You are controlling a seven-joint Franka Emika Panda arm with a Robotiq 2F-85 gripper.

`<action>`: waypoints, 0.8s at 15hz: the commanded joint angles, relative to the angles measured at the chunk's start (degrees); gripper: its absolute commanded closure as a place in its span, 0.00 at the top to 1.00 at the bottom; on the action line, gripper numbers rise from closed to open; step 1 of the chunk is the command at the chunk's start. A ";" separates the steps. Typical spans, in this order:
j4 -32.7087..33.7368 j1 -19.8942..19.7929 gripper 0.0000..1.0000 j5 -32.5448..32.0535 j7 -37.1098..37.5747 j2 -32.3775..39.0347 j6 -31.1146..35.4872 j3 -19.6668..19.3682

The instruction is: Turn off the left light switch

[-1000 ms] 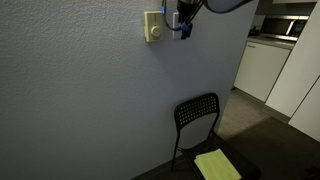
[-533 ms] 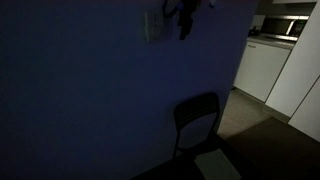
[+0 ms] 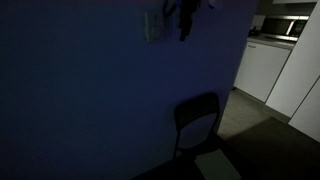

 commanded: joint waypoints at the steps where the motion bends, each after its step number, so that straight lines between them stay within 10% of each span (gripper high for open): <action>1: 1.57 0.03 1.00 0.02 0.95 1.84 -2.15 -0.57; 12: -13.60 2.86 1.00 -1.28 12.30 -9.60 1.02 0.03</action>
